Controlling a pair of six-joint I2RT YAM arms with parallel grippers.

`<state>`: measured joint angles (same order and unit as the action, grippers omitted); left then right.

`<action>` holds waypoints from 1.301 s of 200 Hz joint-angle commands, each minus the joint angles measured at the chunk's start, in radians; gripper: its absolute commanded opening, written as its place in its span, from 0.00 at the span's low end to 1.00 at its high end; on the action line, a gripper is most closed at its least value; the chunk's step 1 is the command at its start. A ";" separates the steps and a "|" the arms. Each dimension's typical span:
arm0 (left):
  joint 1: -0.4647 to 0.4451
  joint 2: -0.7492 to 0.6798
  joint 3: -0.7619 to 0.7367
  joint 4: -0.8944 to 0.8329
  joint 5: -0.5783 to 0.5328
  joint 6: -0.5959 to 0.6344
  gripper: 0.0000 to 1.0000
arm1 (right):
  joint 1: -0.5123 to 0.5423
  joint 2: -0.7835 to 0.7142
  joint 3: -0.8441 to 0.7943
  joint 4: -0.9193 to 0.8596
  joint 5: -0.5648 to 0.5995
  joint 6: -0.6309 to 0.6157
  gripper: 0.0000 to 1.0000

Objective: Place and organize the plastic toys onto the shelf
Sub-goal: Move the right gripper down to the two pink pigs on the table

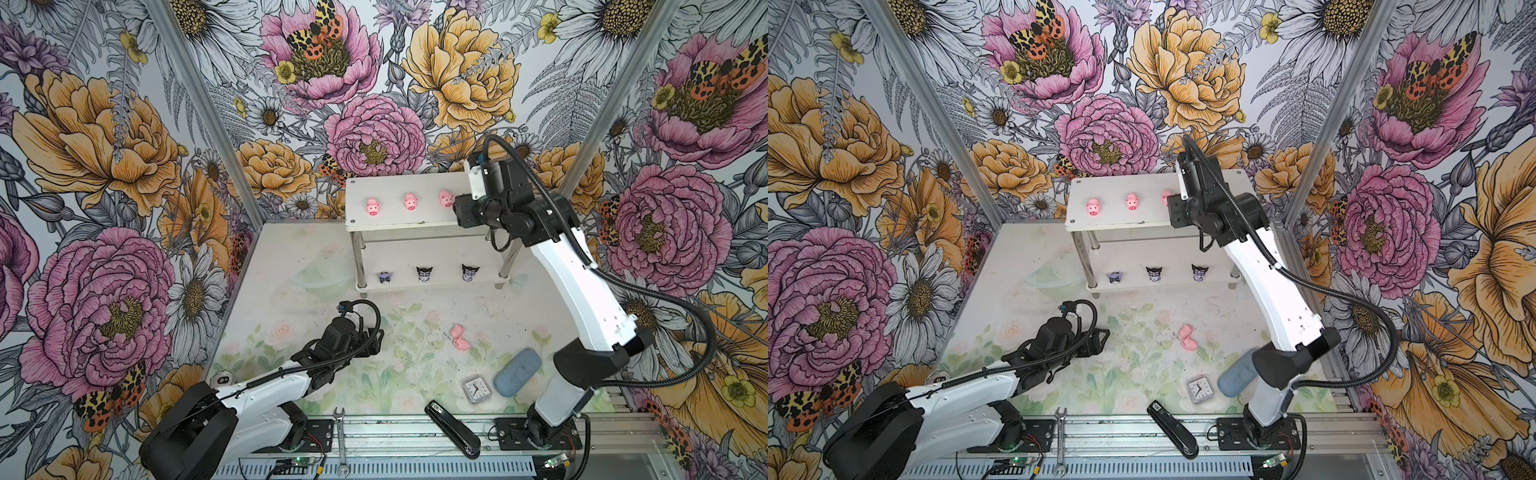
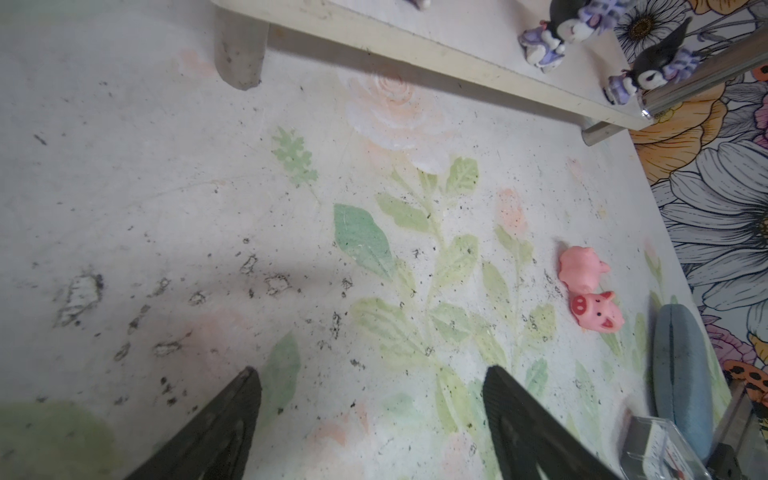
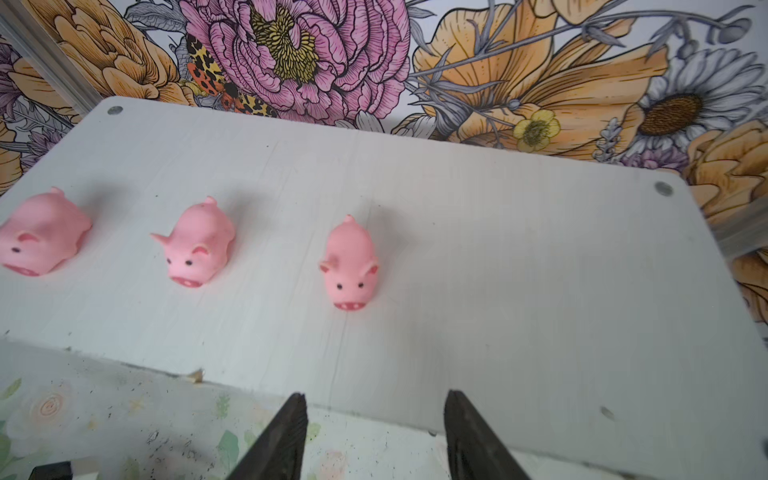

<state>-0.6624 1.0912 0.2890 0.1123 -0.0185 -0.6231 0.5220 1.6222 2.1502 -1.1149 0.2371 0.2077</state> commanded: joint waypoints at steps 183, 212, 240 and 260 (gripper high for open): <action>-0.144 0.169 0.104 0.064 -0.021 -0.029 0.85 | 0.156 -0.424 -1.612 0.674 -0.055 0.563 0.07; -0.146 0.185 0.113 0.069 -0.023 -0.029 0.85 | 0.155 -0.354 -1.629 0.730 -0.078 0.572 0.01; -0.146 0.198 0.116 0.075 -0.020 -0.028 0.85 | 0.148 -0.296 -1.620 0.767 -0.069 0.561 0.01; -0.146 0.207 0.114 0.077 -0.020 -0.027 0.86 | 0.116 -0.259 -1.611 0.819 -0.084 0.542 0.01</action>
<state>-0.8028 1.2865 0.3817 0.1627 -0.0181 -0.6487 0.6712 1.3132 0.5289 -0.3779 0.1707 0.7547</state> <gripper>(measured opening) 0.855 0.049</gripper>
